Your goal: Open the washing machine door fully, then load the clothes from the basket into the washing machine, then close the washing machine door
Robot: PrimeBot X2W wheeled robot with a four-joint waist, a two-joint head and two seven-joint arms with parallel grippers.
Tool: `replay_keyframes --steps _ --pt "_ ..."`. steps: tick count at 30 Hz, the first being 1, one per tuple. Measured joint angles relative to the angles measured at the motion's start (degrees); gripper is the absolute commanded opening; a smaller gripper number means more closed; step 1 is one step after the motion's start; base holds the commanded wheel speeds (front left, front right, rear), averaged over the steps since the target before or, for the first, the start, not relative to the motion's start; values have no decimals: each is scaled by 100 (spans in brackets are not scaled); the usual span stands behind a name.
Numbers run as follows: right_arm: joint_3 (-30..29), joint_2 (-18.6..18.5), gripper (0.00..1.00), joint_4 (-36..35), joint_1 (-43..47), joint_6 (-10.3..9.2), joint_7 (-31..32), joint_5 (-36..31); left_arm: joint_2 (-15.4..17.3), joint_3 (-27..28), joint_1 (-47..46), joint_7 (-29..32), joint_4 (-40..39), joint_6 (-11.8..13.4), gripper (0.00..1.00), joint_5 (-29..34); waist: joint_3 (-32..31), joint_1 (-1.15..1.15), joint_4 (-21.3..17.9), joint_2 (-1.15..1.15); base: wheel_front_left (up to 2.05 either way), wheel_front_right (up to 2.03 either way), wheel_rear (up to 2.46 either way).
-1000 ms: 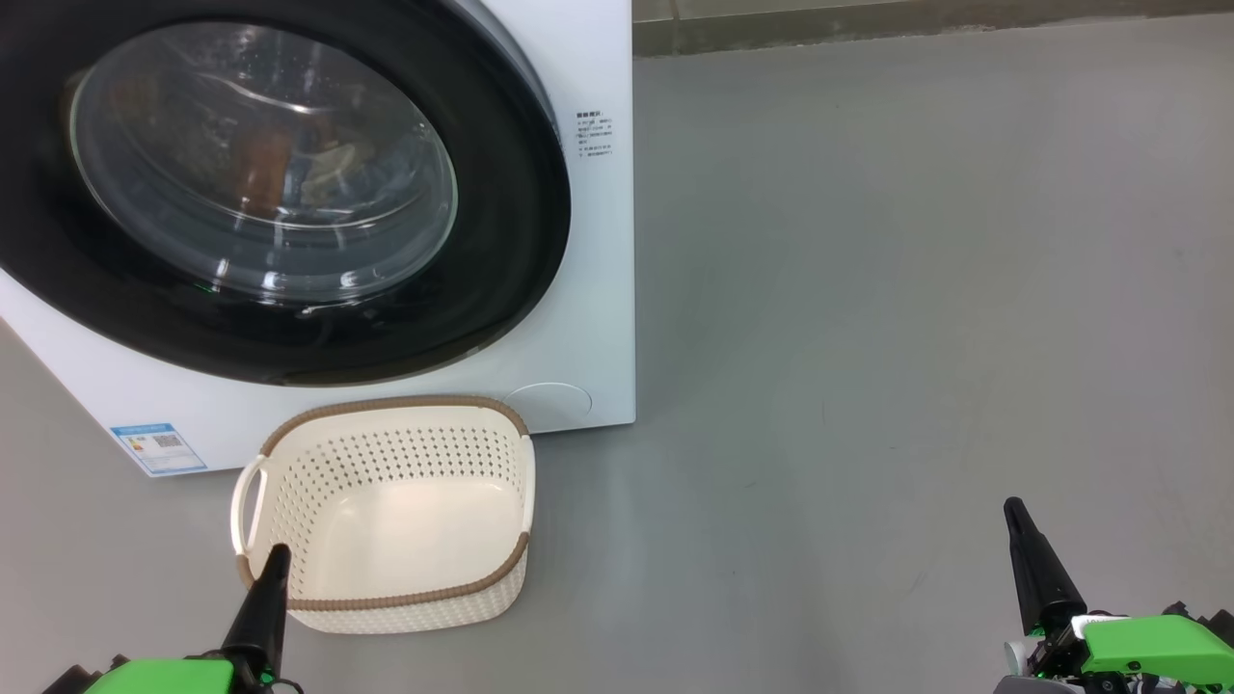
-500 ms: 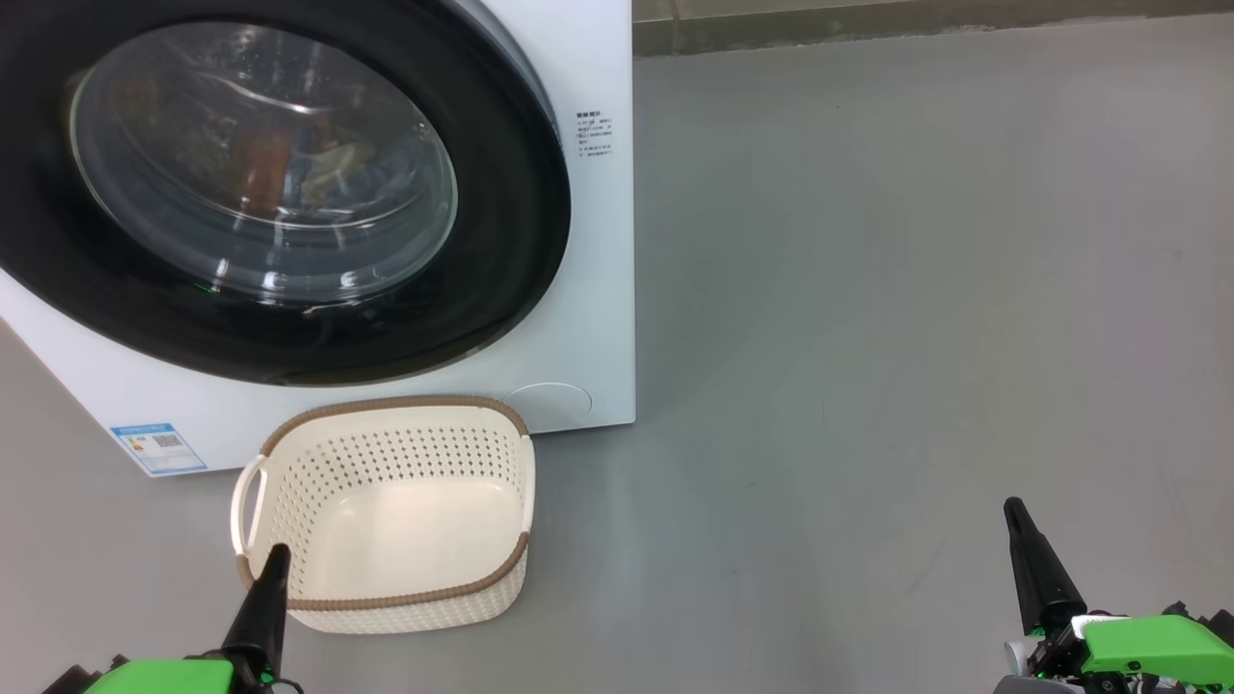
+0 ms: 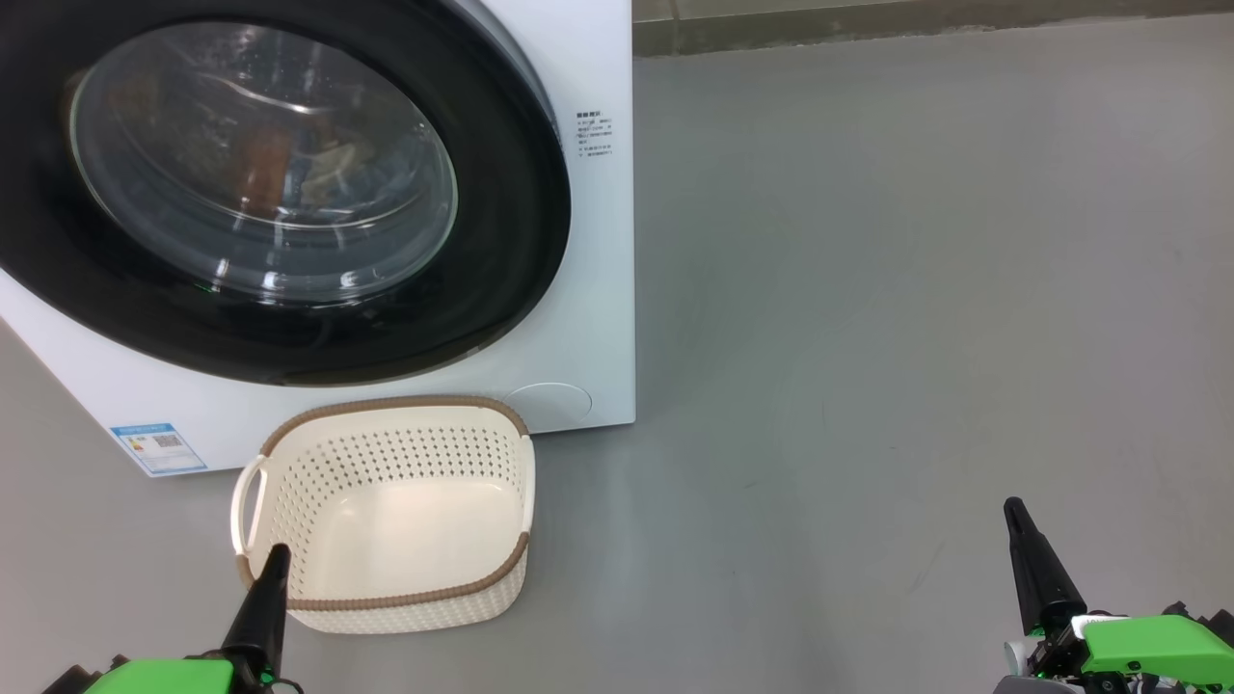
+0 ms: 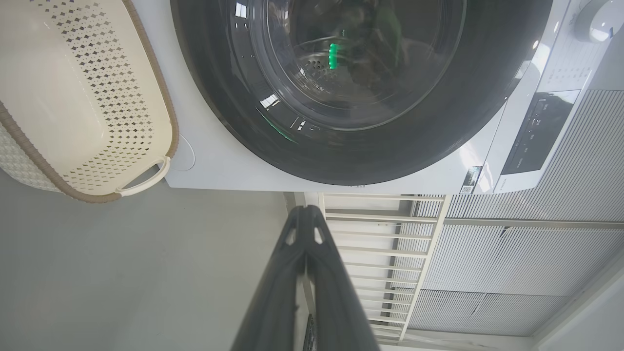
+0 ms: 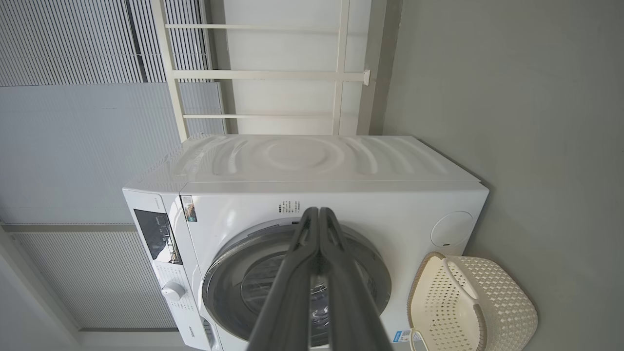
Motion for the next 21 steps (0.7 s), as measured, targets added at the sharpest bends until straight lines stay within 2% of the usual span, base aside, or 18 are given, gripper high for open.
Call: replay_keyframes --steps 21 --pt "0 0 0 0 0 0 0 0 -1 2 0 0 0 0 0 0 0 0 0 0 0 0 0"
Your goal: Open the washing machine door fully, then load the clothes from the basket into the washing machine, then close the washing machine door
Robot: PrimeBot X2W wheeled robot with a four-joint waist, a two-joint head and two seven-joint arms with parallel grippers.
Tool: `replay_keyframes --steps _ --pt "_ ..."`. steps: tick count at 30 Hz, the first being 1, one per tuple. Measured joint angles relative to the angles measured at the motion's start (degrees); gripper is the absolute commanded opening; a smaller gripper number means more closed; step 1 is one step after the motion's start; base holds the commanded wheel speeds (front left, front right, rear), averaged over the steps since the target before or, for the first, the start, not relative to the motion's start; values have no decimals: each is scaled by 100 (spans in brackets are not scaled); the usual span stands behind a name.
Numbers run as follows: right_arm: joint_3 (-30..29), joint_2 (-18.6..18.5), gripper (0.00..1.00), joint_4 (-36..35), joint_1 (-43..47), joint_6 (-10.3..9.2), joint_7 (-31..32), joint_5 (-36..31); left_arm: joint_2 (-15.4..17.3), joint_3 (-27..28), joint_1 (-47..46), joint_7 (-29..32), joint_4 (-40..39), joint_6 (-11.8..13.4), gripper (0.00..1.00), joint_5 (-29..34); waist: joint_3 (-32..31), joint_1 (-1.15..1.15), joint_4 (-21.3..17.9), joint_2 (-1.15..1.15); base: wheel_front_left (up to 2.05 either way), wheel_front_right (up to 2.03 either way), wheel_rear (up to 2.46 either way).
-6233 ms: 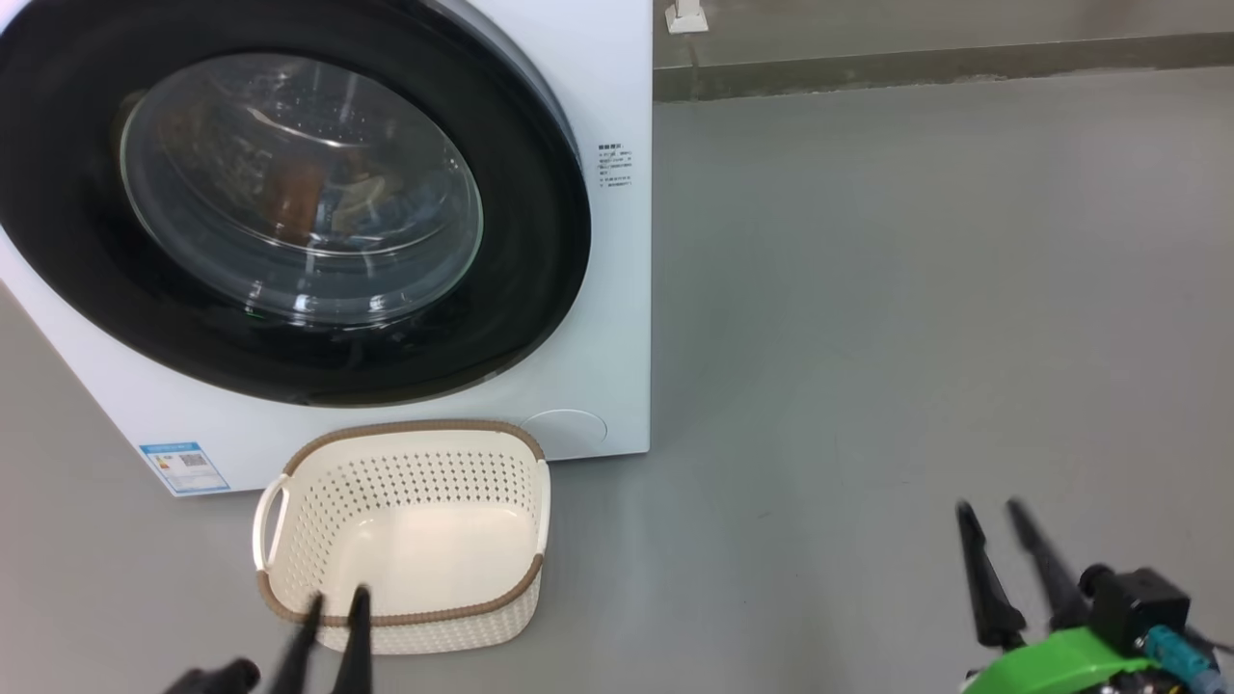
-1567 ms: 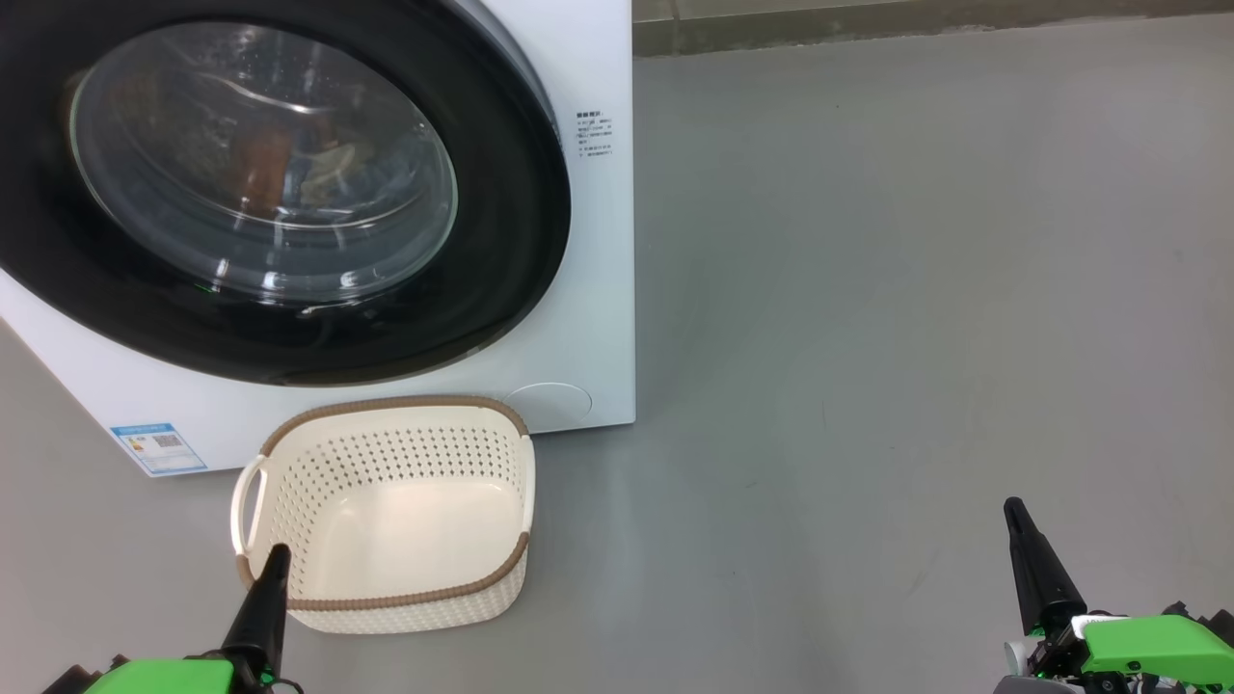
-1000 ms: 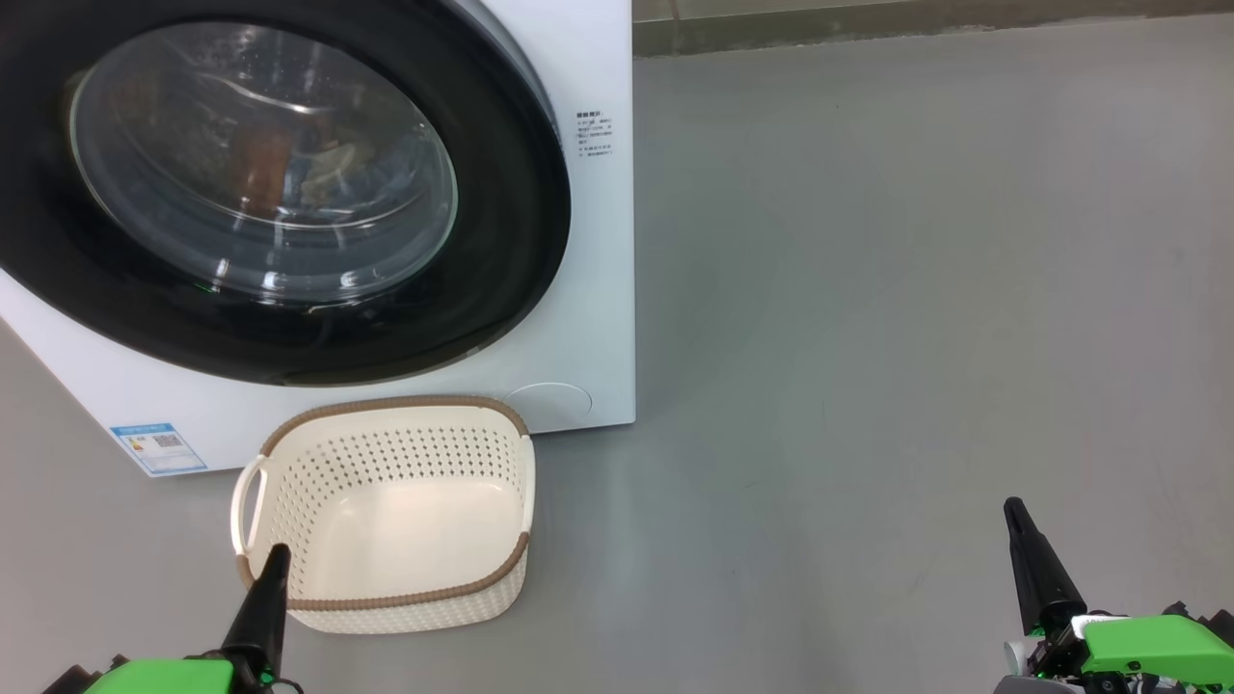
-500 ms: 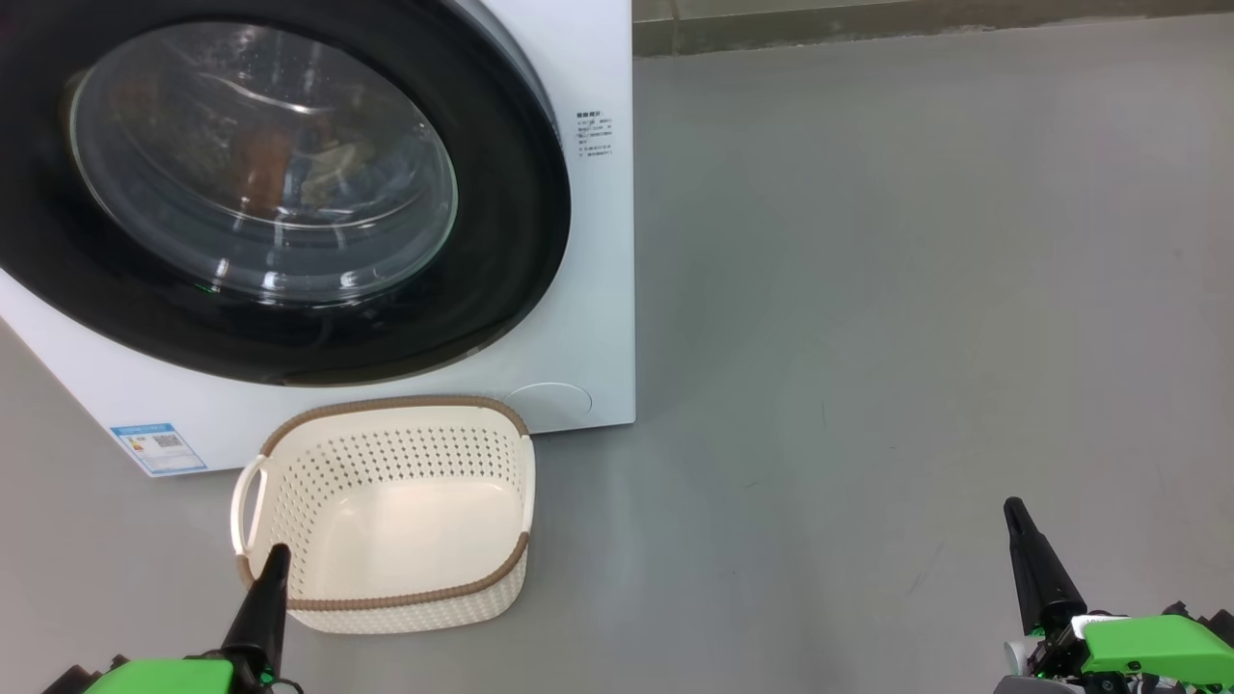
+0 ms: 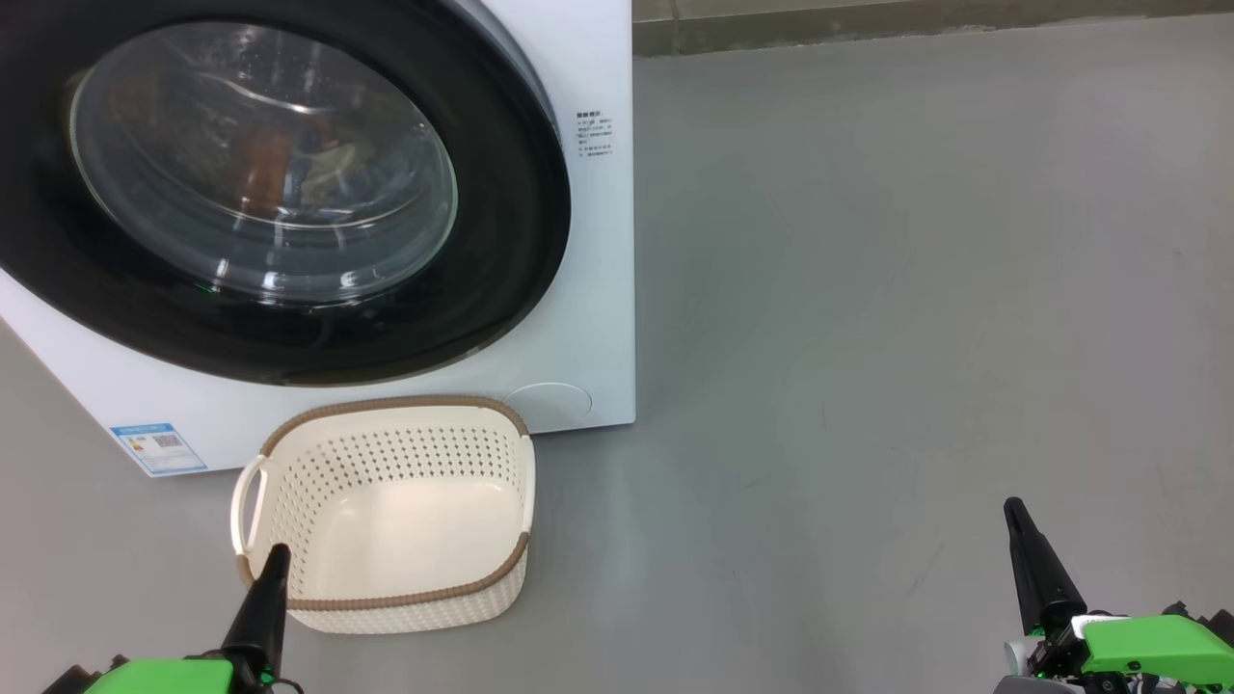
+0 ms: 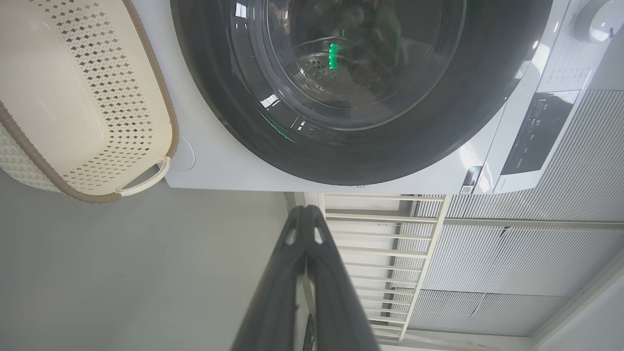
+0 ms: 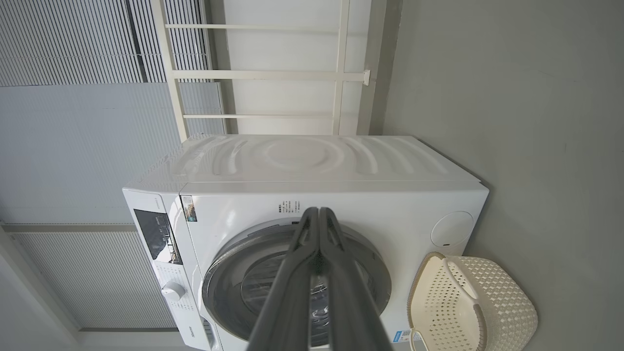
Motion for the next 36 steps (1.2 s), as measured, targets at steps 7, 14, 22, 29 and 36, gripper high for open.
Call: replay_keyframes --steps 7,14,22,29,36 --pt "0 0 0 0 0 0 0 0 0 0 0 0 0 0 0 0 0 0 0 0 0 0 0" --pt "0 0 0 0 0 0 0 0 0 1 0 0 0 0 0 0 0 0 0 0 0 0 0" --pt "0 0 0 0 0 0 0 0 0 1 -1 0 0 0 0 0 0 0 0 0 0 0 0" --pt "0 0 0 0 0 0 0 0 0 2 -1 0 0 0 0 0 0 0 0 0 0 0 0" --pt "0 0 0 0 0 0 0 0 0 2 -1 1 0 0 0 0 0 0 0 0 0 0 0"
